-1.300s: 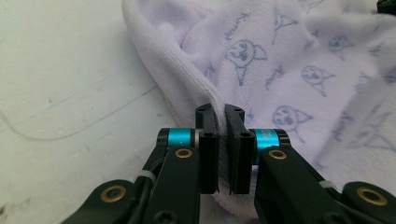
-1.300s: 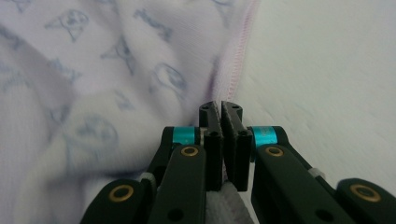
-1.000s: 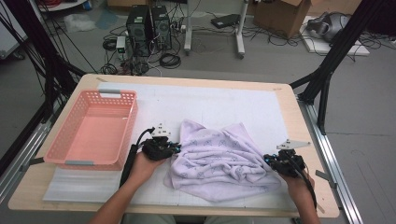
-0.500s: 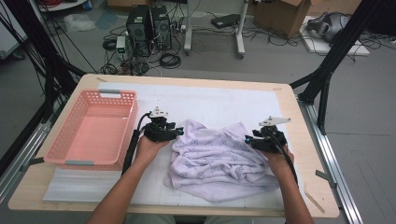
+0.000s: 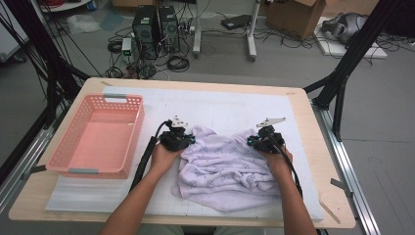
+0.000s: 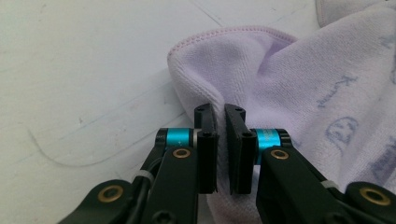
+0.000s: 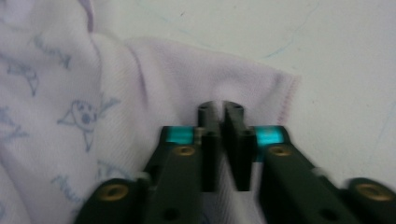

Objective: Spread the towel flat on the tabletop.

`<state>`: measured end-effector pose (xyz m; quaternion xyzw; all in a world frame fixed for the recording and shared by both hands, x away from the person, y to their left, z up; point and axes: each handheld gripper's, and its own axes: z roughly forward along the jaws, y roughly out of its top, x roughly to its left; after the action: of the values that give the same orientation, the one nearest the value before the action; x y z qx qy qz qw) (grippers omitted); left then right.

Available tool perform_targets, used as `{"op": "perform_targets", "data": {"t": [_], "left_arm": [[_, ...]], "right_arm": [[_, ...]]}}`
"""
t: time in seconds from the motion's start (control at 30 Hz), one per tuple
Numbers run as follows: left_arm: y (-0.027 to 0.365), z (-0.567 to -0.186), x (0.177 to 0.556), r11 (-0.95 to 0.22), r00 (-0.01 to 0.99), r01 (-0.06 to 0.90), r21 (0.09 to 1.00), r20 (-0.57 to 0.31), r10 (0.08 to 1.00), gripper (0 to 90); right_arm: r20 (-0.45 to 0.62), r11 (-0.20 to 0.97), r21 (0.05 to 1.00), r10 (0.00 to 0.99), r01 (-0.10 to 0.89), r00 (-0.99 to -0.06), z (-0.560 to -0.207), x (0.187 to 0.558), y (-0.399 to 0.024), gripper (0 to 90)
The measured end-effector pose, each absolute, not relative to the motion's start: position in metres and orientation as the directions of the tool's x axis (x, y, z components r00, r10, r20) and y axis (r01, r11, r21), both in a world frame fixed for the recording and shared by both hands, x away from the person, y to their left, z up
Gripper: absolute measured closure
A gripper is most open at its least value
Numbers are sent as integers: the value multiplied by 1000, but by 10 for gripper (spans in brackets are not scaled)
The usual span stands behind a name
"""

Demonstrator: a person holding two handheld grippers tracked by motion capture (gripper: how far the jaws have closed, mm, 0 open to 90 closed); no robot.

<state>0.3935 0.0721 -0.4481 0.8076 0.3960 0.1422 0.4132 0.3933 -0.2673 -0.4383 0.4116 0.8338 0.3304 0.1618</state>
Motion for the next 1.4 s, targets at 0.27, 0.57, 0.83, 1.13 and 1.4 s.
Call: {"op": "perform_targets", "data": {"t": [0.27,0.57,0.83,1.13,1.4], "left_arm": [[96,-428,386,-249,571,506,826,-104,815,838],[92,-426,384,-235,593,507,829,-138,793,584],[94,-434,409,-177,527,532,828,-159,835,733],[73,-449,409,-183,585,570,801,-239,775,610],[50,-451,397,-328,694,498,803,-141,706,588]], "right_arm": [[-69,439,715,819,544,-570,-423,370,-290,875],[-84,460,664,830,590,-551,-430,339,-318,833],[-60,408,716,844,566,-533,-421,339,-318,732],[-66,422,724,829,546,-555,-420,338,-315,717],[-64,418,724,832,548,-551,-420,338,-314,711]]}}
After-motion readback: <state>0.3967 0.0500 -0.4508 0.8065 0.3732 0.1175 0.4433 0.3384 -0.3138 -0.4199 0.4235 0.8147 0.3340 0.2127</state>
